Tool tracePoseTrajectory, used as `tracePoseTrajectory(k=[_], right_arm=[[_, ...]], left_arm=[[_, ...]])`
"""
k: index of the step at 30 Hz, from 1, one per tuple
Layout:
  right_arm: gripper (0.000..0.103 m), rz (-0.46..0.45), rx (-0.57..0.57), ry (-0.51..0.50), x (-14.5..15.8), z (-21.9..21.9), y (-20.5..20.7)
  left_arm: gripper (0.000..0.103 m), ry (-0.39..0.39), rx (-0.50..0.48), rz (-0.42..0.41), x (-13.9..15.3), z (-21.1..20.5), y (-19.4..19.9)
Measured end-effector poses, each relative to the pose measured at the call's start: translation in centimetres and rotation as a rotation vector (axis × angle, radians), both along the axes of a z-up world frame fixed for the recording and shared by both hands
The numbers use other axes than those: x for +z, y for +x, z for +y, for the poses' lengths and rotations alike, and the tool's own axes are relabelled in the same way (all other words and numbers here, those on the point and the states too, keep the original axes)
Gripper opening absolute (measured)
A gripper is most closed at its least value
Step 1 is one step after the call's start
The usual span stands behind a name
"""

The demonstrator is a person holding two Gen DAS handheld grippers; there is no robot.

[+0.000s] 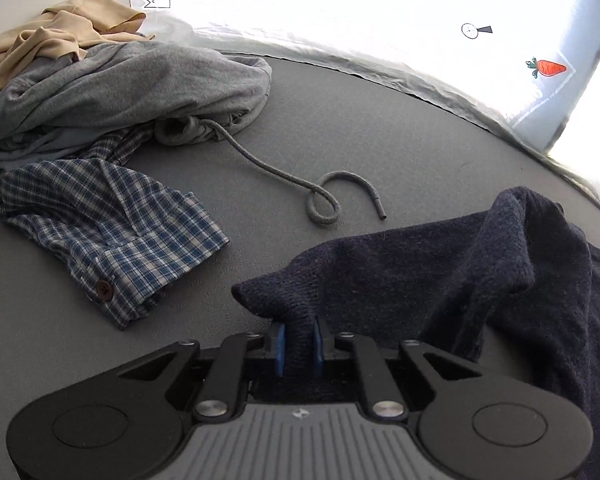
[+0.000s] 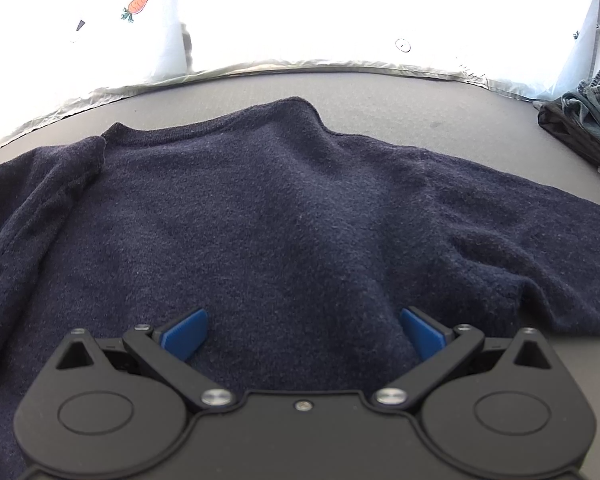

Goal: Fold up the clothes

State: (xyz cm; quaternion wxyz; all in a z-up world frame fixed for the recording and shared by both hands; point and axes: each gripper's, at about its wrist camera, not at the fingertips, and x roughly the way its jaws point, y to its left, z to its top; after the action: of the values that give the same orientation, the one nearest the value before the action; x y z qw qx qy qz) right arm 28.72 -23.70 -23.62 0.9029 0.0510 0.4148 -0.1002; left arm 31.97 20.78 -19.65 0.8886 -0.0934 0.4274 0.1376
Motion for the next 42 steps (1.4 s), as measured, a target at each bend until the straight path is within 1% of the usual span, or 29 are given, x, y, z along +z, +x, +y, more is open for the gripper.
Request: tracePoseTrajectory(k=[6, 7, 11, 13, 15, 18, 20, 22, 26, 28, 30, 32, 33, 35, 36, 37, 38, 39, 40, 41, 42], right_arm=[[0.103, -0.007, 0.001, -0.001, -0.1, -0.1, -0.1], [0.103, -0.008, 0.001, -0.001, -0.1, -0.1, -0.1], [0.103, -0.012, 0.000, -0.002, -0.1, -0.1, -0.2], [0.103, -0.014, -0.001, -0.003, -0.1, -0.1, -0.3], [0.103, -0.016, -0.001, -0.003, -0.2, 0.0, -0.3], [0.103, -0.017, -0.002, -0.004, -0.1, 0.0, -0.3], [0.103, -0.017, -0.001, -0.004, -0.1, 0.0, -0.3], [0.103, -0.018, -0.001, -0.004, -0.2, 0.0, -0.3], [0.103, -0.019, -0.002, -0.004, -0.2, -0.1, -0.2], [0.103, -0.022, -0.004, -0.004, -0.2, 0.0, -0.2], [0.103, -0.020, -0.003, -0.004, -0.2, -0.1, -0.2], [0.103, -0.002, 0.005, -0.003, -0.1, 0.0, 0.0], [0.103, 0.013, 0.013, 0.001, 0.0, -0.1, 0.2], [0.103, 0.043, 0.028, 0.010, 0.2, -0.2, 0.3], [0.103, 0.056, 0.038, 0.013, 0.3, -0.2, 0.3], [0.103, 0.066, 0.043, 0.016, 0.4, -0.3, 0.3], [0.103, 0.076, 0.045, 0.021, 0.5, -0.3, 0.1], [0.103, 0.087, 0.049, 0.021, 0.6, -0.3, -0.1], [0.103, 0.097, 0.045, 0.021, 0.7, -0.4, -0.5], [0.103, 0.099, 0.028, 0.030, 0.9, -0.7, -1.1], [0.101, 0.100, 0.010, 0.040, 1.0, -1.0, -1.7]], left_arm=[[0.013, 0.293, -0.013, -0.126, 6.0, -0.4, -0.7], [0.013, 0.331, -0.007, -0.145, 7.2, 0.0, -0.9], [0.013, 0.432, 0.064, -0.198, 10.9, 2.0, -2.0], [0.013, 0.464, 0.126, -0.204, 12.3, 3.1, -2.4], [0.013, 0.480, 0.181, -0.204, 13.1, 4.3, -2.8], [0.013, 0.516, 0.250, -0.184, 13.5, 5.9, -3.3], [0.013, 0.528, 0.275, -0.149, 13.1, 7.0, -3.5], [0.013, 0.519, 0.307, -0.117, 12.4, 8.2, -4.0], [0.013, 0.481, 0.346, -0.054, 10.6, 10.0, -4.7], [0.015, 0.445, 0.377, -0.013, 9.2, 11.2, -4.7], [0.029, 0.412, 0.432, 0.053, 7.9, 12.6, -4.5], [0.030, 0.419, 0.521, 0.101, 7.2, 13.5, -4.8], [0.031, 0.433, 0.571, 0.112, 7.2, 13.8, -5.4], [0.035, 0.421, 0.624, 0.100, 7.6, 14.5, -6.5], [0.036, 0.404, 0.638, 0.080, 7.9, 14.6, -7.2], [0.037, 0.381, 0.640, 0.054, 8.4, 14.7, -7.9], [0.040, 0.364, 0.622, 0.036, 8.6, 14.3, -8.4], [0.046, 0.348, 0.598, 0.017, 8.8, 13.9, -8.8], [0.050, 0.330, 0.543, 0.000, 8.9, 13.0, -9.0], [0.056, 0.312, 0.492, -0.008, 8.6, 11.8, -9.2], [0.057, 0.289, 0.432, -0.014, 8.3, 10.5, -9.4]])
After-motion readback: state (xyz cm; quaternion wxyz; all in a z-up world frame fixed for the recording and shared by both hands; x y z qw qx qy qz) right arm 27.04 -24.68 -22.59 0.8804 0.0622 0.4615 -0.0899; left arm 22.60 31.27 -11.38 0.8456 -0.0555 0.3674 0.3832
